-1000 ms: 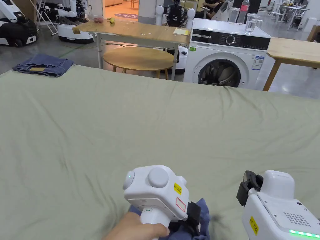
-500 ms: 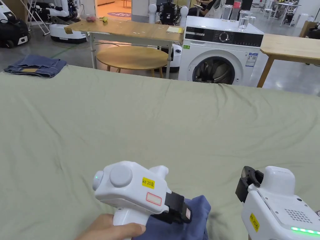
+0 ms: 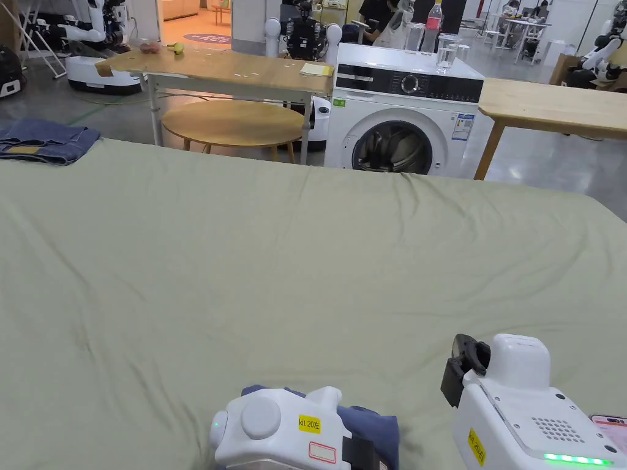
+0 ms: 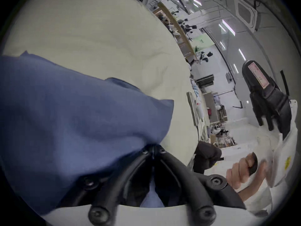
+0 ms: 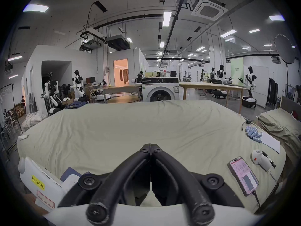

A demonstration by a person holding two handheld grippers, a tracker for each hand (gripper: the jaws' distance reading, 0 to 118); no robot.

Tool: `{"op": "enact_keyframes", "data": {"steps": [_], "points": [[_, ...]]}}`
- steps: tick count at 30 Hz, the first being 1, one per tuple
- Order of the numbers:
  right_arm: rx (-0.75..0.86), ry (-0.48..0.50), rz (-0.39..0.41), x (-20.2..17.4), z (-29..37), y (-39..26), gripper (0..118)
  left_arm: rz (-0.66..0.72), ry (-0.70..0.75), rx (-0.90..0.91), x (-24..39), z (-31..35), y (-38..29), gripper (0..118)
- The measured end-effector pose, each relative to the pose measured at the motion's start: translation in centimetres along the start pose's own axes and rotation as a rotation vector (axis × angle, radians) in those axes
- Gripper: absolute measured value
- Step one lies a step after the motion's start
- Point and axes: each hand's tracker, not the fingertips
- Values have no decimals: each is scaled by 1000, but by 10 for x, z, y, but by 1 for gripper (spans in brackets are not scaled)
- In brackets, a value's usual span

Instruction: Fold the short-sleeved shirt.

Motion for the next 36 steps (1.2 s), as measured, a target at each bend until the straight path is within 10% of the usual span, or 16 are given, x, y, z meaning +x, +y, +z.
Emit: {"op": "enact_keyframes", "data": {"steps": [7,21,36], "points": [[19,-2,13,-5,-3,7,0,-141,51,203,27,72,17,0],[155,18,16,-38,-11,29,0,-551,738,1118,40,194,-29,0],[-93,100,52,-42,29,-5,0,-528,791,1108,23,210,-50,0]]}}
